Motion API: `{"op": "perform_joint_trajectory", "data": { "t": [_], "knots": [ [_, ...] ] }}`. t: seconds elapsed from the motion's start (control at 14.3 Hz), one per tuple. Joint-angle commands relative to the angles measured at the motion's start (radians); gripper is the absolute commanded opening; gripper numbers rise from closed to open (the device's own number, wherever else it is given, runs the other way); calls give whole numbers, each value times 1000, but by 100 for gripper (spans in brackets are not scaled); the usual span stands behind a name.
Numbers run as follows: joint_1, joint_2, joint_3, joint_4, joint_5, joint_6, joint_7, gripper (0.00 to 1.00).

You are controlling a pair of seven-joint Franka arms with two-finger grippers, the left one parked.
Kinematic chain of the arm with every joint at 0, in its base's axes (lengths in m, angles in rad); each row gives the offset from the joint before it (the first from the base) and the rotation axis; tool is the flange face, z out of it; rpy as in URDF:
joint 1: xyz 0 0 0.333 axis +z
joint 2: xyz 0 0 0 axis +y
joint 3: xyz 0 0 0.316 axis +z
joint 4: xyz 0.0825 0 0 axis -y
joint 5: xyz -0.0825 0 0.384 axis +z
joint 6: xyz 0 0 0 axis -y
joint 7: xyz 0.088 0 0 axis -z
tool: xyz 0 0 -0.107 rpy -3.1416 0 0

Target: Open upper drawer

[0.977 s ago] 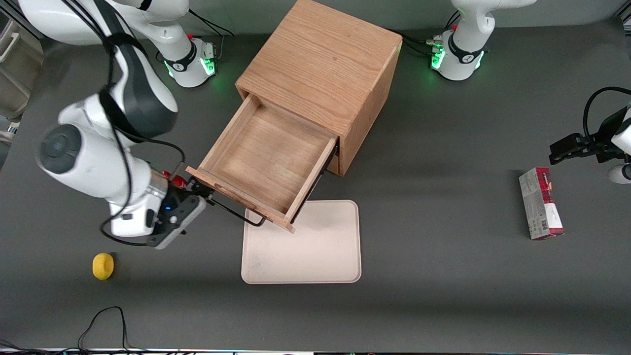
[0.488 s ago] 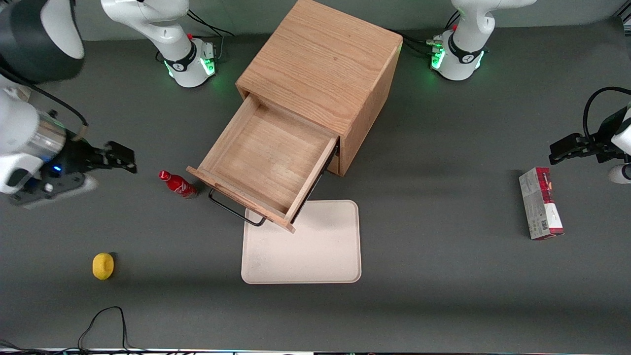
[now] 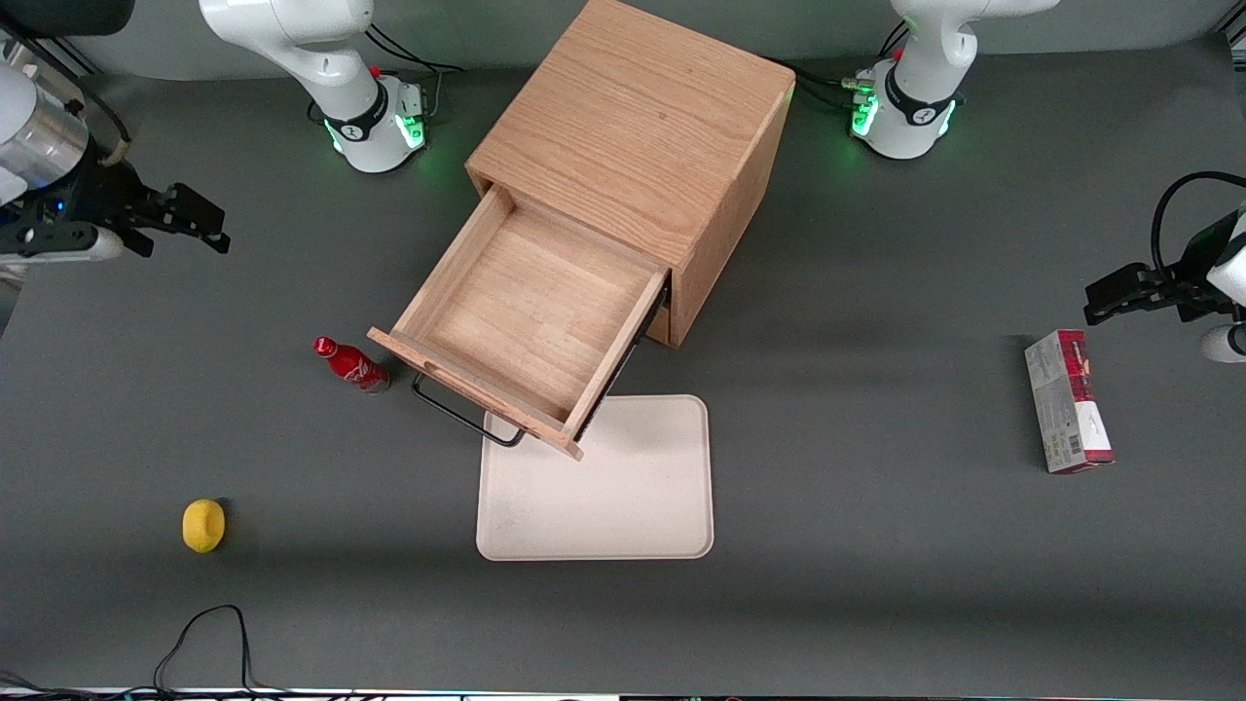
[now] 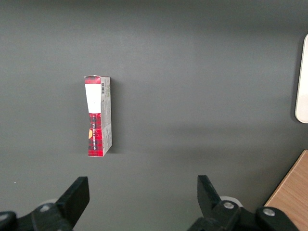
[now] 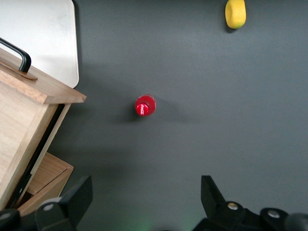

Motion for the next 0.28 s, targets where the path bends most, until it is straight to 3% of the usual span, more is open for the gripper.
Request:
{"op": "perform_joint_trajectory", "data": {
  "t": [0.0, 0.21],
  "knots": [
    [9, -18, -34, -11, -1, -10, 24, 100],
    [7, 0, -51, 8, 7, -8, 24, 100]
  ]
}}
